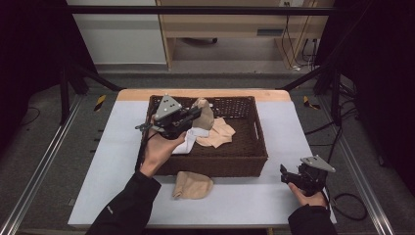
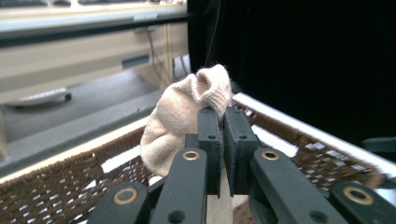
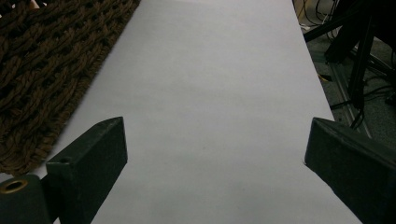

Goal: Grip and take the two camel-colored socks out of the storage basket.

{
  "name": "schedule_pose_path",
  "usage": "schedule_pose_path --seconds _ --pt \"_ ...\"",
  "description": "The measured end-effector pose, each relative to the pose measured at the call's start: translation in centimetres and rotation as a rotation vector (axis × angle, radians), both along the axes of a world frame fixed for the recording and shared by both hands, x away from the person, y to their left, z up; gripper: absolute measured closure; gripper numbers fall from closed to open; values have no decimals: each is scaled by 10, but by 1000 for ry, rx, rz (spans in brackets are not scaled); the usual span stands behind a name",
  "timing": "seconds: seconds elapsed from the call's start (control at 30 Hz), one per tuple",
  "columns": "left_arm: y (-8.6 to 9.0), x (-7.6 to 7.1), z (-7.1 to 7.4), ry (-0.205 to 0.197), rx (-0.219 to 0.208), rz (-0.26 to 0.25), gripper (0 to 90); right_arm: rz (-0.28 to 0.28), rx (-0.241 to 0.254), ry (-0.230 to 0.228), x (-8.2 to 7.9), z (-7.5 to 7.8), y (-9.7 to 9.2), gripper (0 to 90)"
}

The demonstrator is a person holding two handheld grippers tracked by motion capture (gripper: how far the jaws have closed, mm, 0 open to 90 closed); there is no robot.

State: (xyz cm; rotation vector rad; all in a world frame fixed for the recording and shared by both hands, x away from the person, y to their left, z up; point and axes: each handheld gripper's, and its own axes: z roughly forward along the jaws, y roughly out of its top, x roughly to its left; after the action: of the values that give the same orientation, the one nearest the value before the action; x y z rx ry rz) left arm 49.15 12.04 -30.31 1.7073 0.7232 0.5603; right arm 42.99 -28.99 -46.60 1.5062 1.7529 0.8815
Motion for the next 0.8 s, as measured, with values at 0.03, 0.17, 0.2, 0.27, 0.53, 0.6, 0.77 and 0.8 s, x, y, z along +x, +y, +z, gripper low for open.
schedule_pose_path --seconds 0.03,0.17,0.2,0.27,0.53,0.6,0.77,0.8 --pt "3 -5 3 -7 -4 -4 857 0 1 1 0 0 0 60" --pt "12 -25 9 -33 -8 -32 856 0 -4 1 0 0 0 60" --pt "13 -30 10 -38 -15 -39 856 0 -4 1 0 0 0 60" --pt "16 -38 12 -49 -20 -50 856 -2 -6 0 0 0 0 60" --pt "26 -66 6 -75 -41 -69 856 -3 -10 0 0 0 0 60" --pt "29 -71 2 -70 -48 -76 856 -2 -12 -2 0 0 0 60" --pt "35 -85 -6 -70 -71 -96 856 -2 -14 -2 -1 0 0 60" --pt "36 -88 -8 -70 -70 -101 856 -2 -14 -2 -1 0 0 60"
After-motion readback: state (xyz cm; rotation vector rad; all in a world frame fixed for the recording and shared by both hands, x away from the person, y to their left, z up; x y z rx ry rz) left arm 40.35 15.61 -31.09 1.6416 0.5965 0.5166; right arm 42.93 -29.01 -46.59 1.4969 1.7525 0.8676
